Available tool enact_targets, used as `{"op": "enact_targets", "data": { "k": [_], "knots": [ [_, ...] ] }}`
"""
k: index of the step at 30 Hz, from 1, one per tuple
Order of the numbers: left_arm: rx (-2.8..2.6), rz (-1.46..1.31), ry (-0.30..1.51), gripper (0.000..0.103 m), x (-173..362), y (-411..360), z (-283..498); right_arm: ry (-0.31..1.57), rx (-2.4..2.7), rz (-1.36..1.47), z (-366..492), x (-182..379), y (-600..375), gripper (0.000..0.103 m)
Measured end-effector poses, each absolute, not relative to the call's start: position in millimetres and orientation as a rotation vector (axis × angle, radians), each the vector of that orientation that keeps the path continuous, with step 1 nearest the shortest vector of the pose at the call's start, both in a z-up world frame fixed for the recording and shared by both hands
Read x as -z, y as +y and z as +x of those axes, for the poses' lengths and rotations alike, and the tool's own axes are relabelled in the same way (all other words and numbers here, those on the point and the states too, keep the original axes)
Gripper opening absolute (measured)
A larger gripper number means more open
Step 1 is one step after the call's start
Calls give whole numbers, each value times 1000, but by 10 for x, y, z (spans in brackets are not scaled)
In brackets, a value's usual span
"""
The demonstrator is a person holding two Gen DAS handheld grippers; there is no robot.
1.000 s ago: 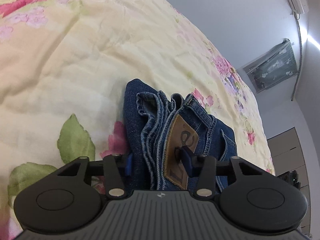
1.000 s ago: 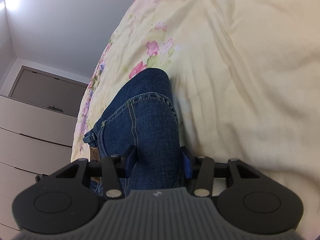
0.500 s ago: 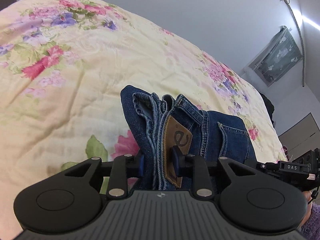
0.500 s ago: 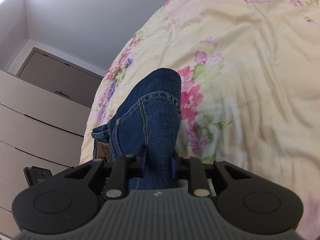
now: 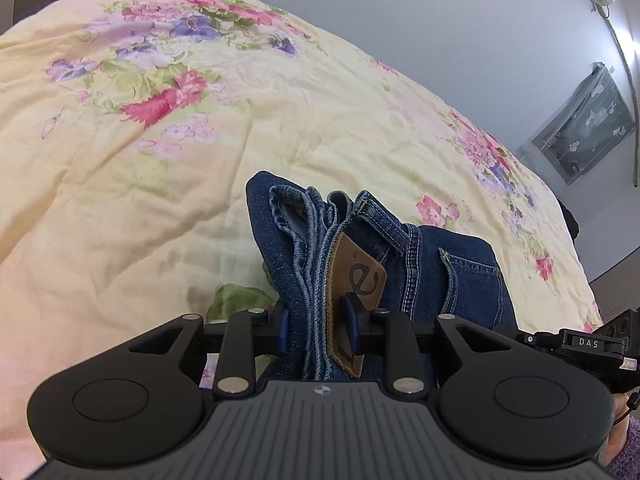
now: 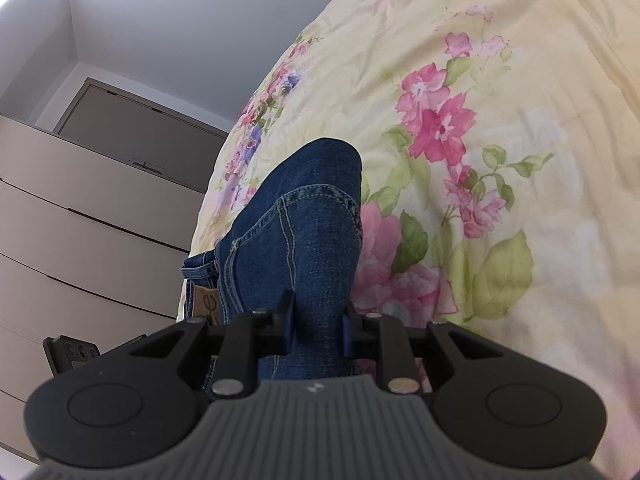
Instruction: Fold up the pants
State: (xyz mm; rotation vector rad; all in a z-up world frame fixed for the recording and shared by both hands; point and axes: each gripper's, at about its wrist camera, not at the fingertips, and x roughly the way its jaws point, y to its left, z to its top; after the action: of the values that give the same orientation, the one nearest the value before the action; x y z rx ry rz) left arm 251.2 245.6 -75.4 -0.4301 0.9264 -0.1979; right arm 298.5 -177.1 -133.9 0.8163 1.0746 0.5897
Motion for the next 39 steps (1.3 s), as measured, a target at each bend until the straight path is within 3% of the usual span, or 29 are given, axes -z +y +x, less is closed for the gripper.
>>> {"op": "enact_targets", "data": {
  "k": [6, 14, 16, 21, 25, 28, 30, 35, 39],
  "knots": [
    [193, -424, 958, 31, 1109, 2494, 2586, 1115, -533, 791, 3031, 1710, -1770, 18],
    [201, -399, 966, 38, 1206, 2518, 2577, 1107, -517, 680, 3058, 1836, -1685, 20],
    [179, -363, 971, 44, 1131, 2483, 2558, 1104, -513, 638, 3052, 1778, -1654, 22],
    [122, -135, 913, 44, 801, 2334, 2318, 1024, -480, 335, 2889, 1414, -1530, 38],
    [170, -17, 856, 43, 557, 2198, 2060, 910, -438, 97, 2582, 1126, -1552, 39],
    [230, 92, 904, 29, 589, 1976, 1977, 859, -472, 7, 2314, 1002, -1541, 36],
    [226, 183, 930, 26, 698, 1856, 1948, 847, -504, -24, 2142, 984, -1507, 21],
    [178, 177, 995, 23, 924, 1898, 2002, 891, -525, -55, 1969, 1178, -1381, 10],
    [160, 157, 1027, 23, 1035, 1914, 2033, 925, -505, -36, 1985, 1335, -1355, 10]
  ]
}}
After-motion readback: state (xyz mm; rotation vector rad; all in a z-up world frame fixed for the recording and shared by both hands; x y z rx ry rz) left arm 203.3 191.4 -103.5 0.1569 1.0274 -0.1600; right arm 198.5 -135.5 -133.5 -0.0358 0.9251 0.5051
